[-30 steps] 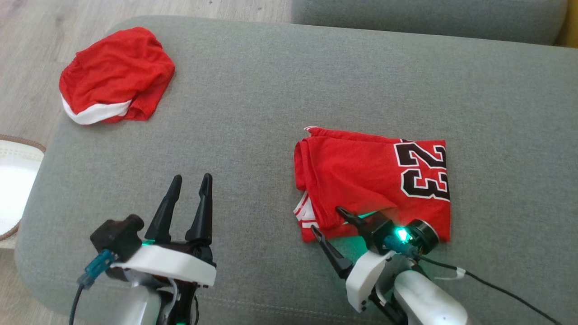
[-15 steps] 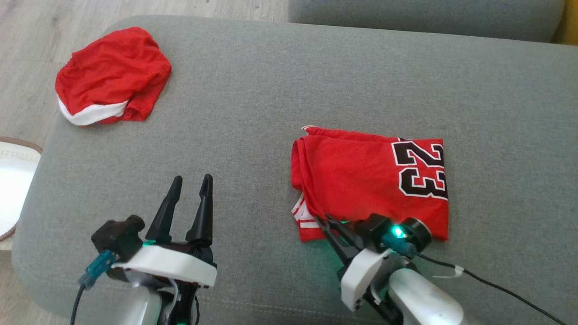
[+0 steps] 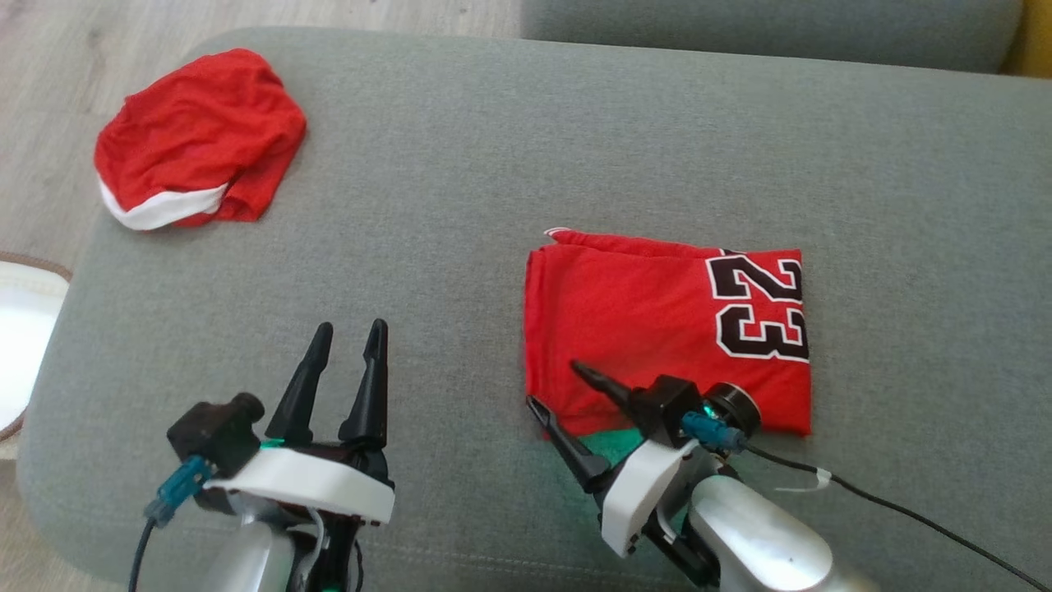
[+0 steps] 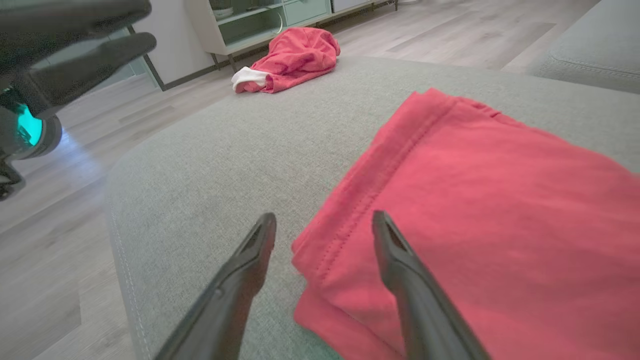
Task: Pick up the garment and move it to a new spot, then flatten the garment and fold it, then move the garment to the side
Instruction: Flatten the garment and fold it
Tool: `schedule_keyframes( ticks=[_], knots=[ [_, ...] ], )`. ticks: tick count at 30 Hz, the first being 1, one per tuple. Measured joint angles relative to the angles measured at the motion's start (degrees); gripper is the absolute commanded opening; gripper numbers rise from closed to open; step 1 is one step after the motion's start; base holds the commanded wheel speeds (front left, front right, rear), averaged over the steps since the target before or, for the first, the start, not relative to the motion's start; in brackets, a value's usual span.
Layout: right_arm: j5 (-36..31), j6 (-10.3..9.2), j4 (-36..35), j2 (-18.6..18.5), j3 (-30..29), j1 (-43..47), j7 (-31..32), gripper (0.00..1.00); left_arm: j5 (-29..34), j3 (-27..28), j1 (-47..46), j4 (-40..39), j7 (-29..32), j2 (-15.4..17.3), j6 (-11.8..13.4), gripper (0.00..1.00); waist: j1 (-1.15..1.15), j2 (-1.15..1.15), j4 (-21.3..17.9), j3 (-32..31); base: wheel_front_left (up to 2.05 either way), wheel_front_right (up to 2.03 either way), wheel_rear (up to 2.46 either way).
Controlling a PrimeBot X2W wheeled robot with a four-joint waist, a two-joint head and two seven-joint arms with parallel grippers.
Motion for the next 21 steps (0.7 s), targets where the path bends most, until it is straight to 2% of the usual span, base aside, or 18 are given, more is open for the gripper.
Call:
schedule_keyframes(
  ticks=[8,15,21],
  knots=[
    [0.0,0.00,-2.4,0.0,-5.4,-0.1,-1.9,1.00,0.6,0.2,-0.1,-0.1,0.0,0.0,0.0,1.00,0.00,0.00,-2.8,-0.5,0.00,0.00,0.00],
    [-3.8,0.00,-5.8,0.0,-18.2,0.7,-2.9,1.00,1.7,0.1,-1.7,0.0,0.0,-0.1,-0.1,1.00,0.00,0.00,-5.9,-1.8,0.00,0.00,0.00],
    [-6.3,0.00,-9.3,0.0,-29.1,6.1,-2.9,1.00,2.5,0.5,-2.7,1.4,0.0,-0.2,0.0,1.00,0.00,0.00,-8.2,-3.3,0.00,0.00,0.00]
  ],
)
